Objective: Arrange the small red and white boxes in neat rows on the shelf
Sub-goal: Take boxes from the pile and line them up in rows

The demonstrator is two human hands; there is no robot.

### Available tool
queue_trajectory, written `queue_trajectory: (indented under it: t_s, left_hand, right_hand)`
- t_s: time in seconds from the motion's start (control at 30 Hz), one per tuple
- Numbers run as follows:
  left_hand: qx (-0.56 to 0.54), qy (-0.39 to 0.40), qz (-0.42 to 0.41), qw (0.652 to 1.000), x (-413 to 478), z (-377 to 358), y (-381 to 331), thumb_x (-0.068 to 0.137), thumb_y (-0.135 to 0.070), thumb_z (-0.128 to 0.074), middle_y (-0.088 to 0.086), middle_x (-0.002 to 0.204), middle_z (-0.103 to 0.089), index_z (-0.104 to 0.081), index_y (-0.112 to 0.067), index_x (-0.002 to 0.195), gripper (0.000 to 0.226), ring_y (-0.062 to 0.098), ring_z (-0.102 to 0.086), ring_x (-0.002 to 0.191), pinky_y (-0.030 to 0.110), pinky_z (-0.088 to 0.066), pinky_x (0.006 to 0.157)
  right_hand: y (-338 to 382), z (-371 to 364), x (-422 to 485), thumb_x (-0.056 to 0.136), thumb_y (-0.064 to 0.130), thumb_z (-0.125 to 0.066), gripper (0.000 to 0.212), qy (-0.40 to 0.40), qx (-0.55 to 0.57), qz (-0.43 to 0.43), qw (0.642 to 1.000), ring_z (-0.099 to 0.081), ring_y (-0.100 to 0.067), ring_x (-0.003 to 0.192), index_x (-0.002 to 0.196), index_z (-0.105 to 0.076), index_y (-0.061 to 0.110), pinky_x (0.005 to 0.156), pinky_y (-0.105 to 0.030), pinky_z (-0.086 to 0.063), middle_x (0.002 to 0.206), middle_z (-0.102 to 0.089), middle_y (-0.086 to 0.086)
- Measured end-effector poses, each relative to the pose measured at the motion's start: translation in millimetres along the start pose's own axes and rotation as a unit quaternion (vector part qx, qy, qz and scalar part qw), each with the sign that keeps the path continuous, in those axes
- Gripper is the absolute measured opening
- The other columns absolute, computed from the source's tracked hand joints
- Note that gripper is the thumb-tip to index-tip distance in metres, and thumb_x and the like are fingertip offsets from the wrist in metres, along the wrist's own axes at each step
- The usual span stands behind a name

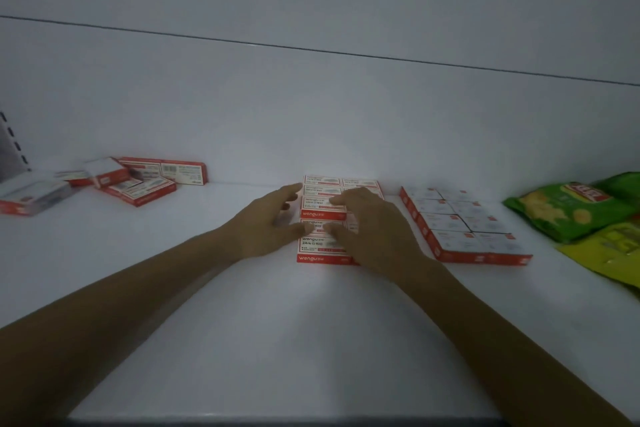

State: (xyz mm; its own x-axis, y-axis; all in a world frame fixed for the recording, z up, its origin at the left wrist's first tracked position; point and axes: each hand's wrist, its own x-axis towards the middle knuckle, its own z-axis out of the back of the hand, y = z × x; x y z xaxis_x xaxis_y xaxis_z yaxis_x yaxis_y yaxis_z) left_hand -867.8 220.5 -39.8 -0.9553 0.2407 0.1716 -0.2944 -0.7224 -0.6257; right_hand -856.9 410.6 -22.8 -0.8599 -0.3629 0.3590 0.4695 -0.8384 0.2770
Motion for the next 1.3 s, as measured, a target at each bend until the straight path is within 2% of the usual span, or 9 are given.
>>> queue_trajectory:
  t_s: [0.27, 0.5, 0.57, 0.63, 0.7, 0.9, 1.07, 1.2, 1.3]
  left_hand:
    - [0.112, -0.004, 0.005, 0.994, -29.9, 23.7, 7.8, 0.086, -0.049, -0.055, -0.011, 0.145, -0.038, -0.023, -0.029, 0.144, 0.069, 0.006, -0.04, 0.125, 0.025, -0.034, 0.099]
    - [0.15, -0.03, 0.038, 0.987, -81.6, 66.5, 46.9, 0.086, -0.051, -0.051, -0.015, 0.149, -0.03, -0.024, -0.036, 0.142, 0.064, 0.009, -0.032, 0.133, 0.03, -0.028, 0.108]
    - [0.16, -0.028, 0.056, 0.985, -99.2, 83.1, 59.8, 0.087, -0.049, -0.051, -0.015, 0.149, -0.029, -0.025, -0.037, 0.142, 0.061, 0.009, -0.03, 0.134, 0.031, -0.027, 0.108]
    - [0.179, -0.027, 0.072, 0.981, -115.1, 100.8, 73.0, 0.087, -0.049, -0.051, -0.016, 0.149, -0.029, -0.026, -0.038, 0.141, 0.06, 0.009, -0.029, 0.135, 0.031, -0.027, 0.108]
    - [0.191, -0.037, 0.083, 0.977, -129.0, 117.6, 85.4, 0.087, -0.049, -0.052, -0.016, 0.148, -0.03, -0.028, -0.039, 0.14, 0.059, 0.009, -0.031, 0.134, 0.03, -0.027, 0.107]
    - [0.173, -0.066, 0.072, 0.98, -158.3, 152.2, 114.4, 0.087, -0.046, -0.053, -0.013, 0.142, -0.04, -0.034, -0.032, 0.139, 0.057, 0.005, -0.041, 0.125, 0.022, -0.034, 0.101]
    - [0.166, -0.085, 0.022, 0.982, -161.0, 166.3, 131.6, 0.088, -0.039, -0.056, -0.011, 0.138, -0.044, -0.035, -0.028, 0.138, 0.056, 0.004, -0.042, 0.122, 0.019, -0.037, 0.097]
    - [0.153, -0.096, -0.035, 0.983, -148.2, 173.5, 142.2, 0.088, -0.036, -0.057, -0.024, 0.124, -0.039, -0.032, -0.031, 0.139, 0.056, -0.007, -0.037, 0.112, -0.001, -0.024, 0.084]
    - [0.129, -0.113, -0.064, 0.983, -133.2, 172.6, 144.8, 0.091, -0.028, -0.054, -0.022, 0.126, -0.041, -0.035, -0.027, 0.139, 0.051, 0.001, -0.041, 0.119, 0.005, -0.023, 0.093]
  right_hand:
    - [31.0, 7.5, -2.1, 0.089, 0.043, -0.051, 0.04, -0.004, -0.027, 0.069, 0.997, -0.049, -0.015, 0.117, 0.124, -0.053, 0.024, 0.101, -0.033, -0.033, 0.131, -0.053, 0.003]
    - [93.0, -32.5, 11.3, 0.081, 0.042, -0.053, 0.037, -0.021, 0.029, 0.16, 0.986, -0.065, -0.024, 0.085, 0.1, -0.066, 0.014, 0.073, -0.043, -0.053, 0.097, -0.069, -0.003]
    - [114.6, -45.3, 18.4, 0.084, 0.044, -0.051, 0.039, -0.002, 0.034, 0.188, 0.982, -0.063, -0.022, 0.094, 0.107, -0.064, 0.015, 0.083, -0.042, -0.05, 0.105, -0.068, -0.003]
    - [135.6, -53.8, 25.3, 0.089, 0.045, -0.051, 0.04, 0.03, 0.023, 0.196, 0.98, -0.054, -0.017, 0.111, 0.119, -0.057, 0.021, 0.098, -0.033, -0.038, 0.122, -0.06, 0.002]
    - [155.8, -61.2, 34.6, 0.091, 0.044, -0.048, 0.04, 0.051, 0.008, 0.21, 0.976, -0.047, -0.013, 0.118, 0.126, -0.051, 0.025, 0.101, -0.028, -0.03, 0.13, -0.053, 0.006]
    - [208.0, -86.1, 69.9, 0.092, 0.042, -0.047, 0.041, 0.107, -0.004, 0.177, 0.978, -0.042, -0.018, 0.125, 0.129, -0.046, 0.024, 0.105, -0.035, -0.033, 0.139, -0.045, 0.001]
    - [234.0, -120.8, 101.4, 0.086, 0.057, -0.048, 0.068, 0.121, -0.015, 0.131, 0.984, -0.026, -0.026, 0.139, 0.142, -0.028, 0.023, 0.113, -0.044, -0.023, 0.152, -0.027, -0.003]
    - [237.4, -133.1, 102.7, 0.087, 0.057, -0.043, 0.067, 0.139, -0.031, 0.116, 0.983, -0.037, -0.028, 0.13, 0.14, -0.035, 0.017, 0.108, -0.043, -0.03, 0.143, -0.04, -0.008]
    - [241.0, -130.4, 88.6, 0.091, 0.041, -0.048, 0.047, 0.064, -0.016, 0.124, 0.99, -0.049, -0.028, 0.115, 0.127, -0.053, 0.011, 0.098, -0.038, -0.039, 0.127, -0.056, -0.011]
